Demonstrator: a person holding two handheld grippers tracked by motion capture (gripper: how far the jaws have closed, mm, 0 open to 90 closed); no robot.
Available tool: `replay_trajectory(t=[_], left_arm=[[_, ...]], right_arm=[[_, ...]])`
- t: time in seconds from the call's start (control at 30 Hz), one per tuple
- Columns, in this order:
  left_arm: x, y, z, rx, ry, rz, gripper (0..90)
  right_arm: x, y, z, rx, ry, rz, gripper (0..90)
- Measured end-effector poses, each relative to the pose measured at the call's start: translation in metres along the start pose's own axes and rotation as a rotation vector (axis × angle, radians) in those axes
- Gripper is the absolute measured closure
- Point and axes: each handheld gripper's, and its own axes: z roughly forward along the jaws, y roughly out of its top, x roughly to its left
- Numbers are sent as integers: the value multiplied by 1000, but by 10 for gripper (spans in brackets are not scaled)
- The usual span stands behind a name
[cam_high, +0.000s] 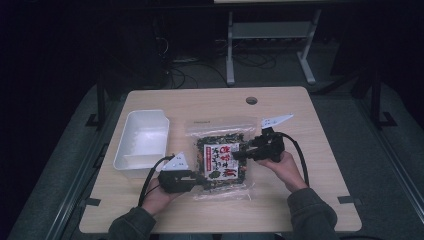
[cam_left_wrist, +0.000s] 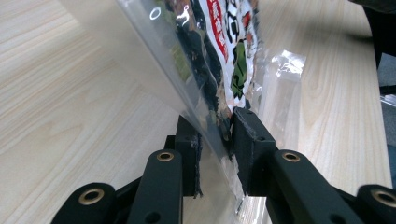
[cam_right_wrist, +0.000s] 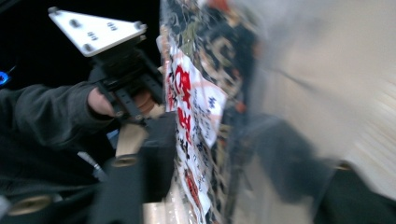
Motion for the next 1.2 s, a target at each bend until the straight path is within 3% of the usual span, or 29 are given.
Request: replay_trajectory(t=[0.07, 0.1, 0.17, 0.3, 0.47, 0.6, 0.7, 0.83, 0.9, 0.97, 1.2], left_arm=[[0, 0, -1, -1, 1, 1, 724], [-1, 0, -2, -1, 3, 5, 723], [-1, 0, -2, -1, 5, 7, 711], [0, -1, -6, -10, 21, 3, 665], [-2, -3, -11, 4, 64, 22, 609], [-5, -5, -17, -1, 103, 24, 556], [-7, -6, -21, 6, 124, 31, 543], [-12, -7, -25, 11, 144, 43, 499], [-14, -9, -27, 17, 153, 51, 465], [-17, -12, -30, 28, 162, 60, 448], [-24, -21, -38, 67, 172, 103, 401]], right_arm=[[2, 0, 0, -1, 18, -25, 590], [5, 1, 1, 9, 28, -54, 674], [9, 1, 0, 10, 39, -82, 703], [15, 2, -3, -5, 65, -87, 739], [24, 5, -6, -18, 38, -98, 744], [36, 8, -18, -46, -53, -88, 746], [39, 9, -22, -67, -91, -78, 746], [49, 13, -26, -100, -201, -64, 747], [55, 16, -24, -120, -276, -59, 747], [57, 18, -21, -141, -321, -47, 746], [63, 29, -9, -190, -415, -30, 747]])
